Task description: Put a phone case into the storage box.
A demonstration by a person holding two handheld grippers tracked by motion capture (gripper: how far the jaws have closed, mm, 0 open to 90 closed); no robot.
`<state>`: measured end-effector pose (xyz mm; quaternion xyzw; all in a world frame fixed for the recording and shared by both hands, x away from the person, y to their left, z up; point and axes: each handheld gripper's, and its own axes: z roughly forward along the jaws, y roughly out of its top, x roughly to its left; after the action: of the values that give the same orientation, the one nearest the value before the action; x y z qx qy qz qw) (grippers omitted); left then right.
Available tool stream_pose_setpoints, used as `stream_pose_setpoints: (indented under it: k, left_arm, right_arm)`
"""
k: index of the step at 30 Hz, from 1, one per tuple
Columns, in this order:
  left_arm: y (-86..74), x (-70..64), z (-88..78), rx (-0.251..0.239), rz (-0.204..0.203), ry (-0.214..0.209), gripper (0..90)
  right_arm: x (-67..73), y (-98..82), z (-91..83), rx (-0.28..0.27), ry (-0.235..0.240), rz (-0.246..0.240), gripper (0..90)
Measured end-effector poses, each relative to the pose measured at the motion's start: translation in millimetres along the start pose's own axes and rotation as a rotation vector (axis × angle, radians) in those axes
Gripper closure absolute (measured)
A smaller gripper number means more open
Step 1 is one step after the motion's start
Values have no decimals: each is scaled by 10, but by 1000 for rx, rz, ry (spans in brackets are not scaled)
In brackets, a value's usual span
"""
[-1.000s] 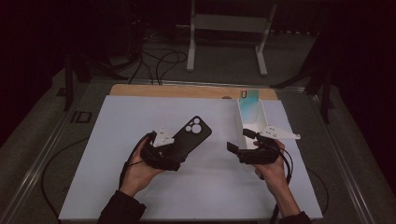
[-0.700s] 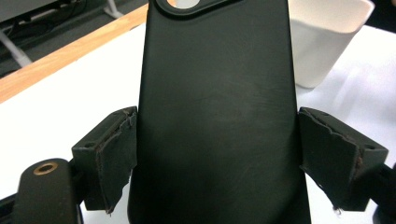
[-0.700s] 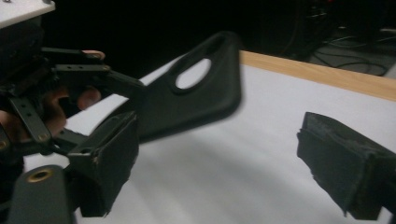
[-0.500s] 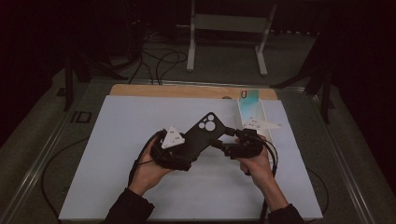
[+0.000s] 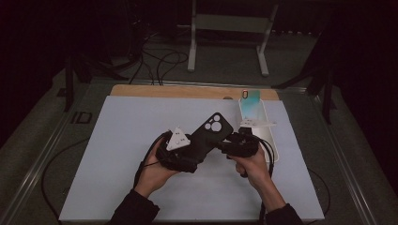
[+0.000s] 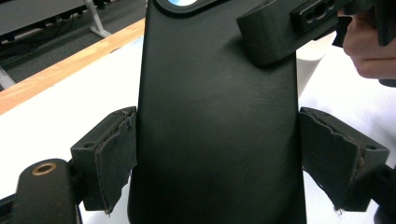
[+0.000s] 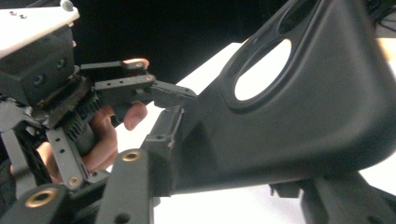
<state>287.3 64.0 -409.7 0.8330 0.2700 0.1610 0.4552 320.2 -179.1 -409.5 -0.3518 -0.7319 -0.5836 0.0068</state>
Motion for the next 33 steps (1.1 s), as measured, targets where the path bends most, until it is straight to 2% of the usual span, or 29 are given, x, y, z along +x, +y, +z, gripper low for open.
stream_pose_setpoints:
  k: [8,10,17,24,25,26,27,28,29,30,31,33]
  left_arm:
    - [5,-44,51,6,3,2,158]
    - [5,-44,51,6,3,2,158]
    - [-6,-55,69,15,7,-4,158]
    - [-16,-67,83,19,7,7,156]
    - [-18,-70,75,18,12,23,315]
    - [-29,-48,55,0,8,26,359]
    - [-36,-15,41,-14,-21,-23,324]
    - [-39,-5,30,-23,-25,-29,271]
    - [-40,-13,23,-21,-14,-5,271]
    - [-42,-9,19,-19,-13,-18,270]
    - [-45,-9,16,-22,-14,-24,267]
    - [-51,-7,14,-22,-14,-24,261]
  right_arm:
    - [11,8,57,-9,37,39,684]
    - [16,9,59,-7,35,37,684]
    - [65,26,71,-2,55,18,777]
    - [130,45,88,4,59,1,833]
    - [148,45,89,-2,52,-4,839]
    - [160,48,80,-5,36,-25,860]
    - [167,49,71,-6,27,-29,863]
    - [159,48,66,-9,51,-16,865]
    - [159,48,66,-9,51,-16,865]
    - [168,49,62,-8,43,-20,866]
    - [194,52,65,-2,19,-47,867]
    - [198,54,66,-2,20,-51,867]
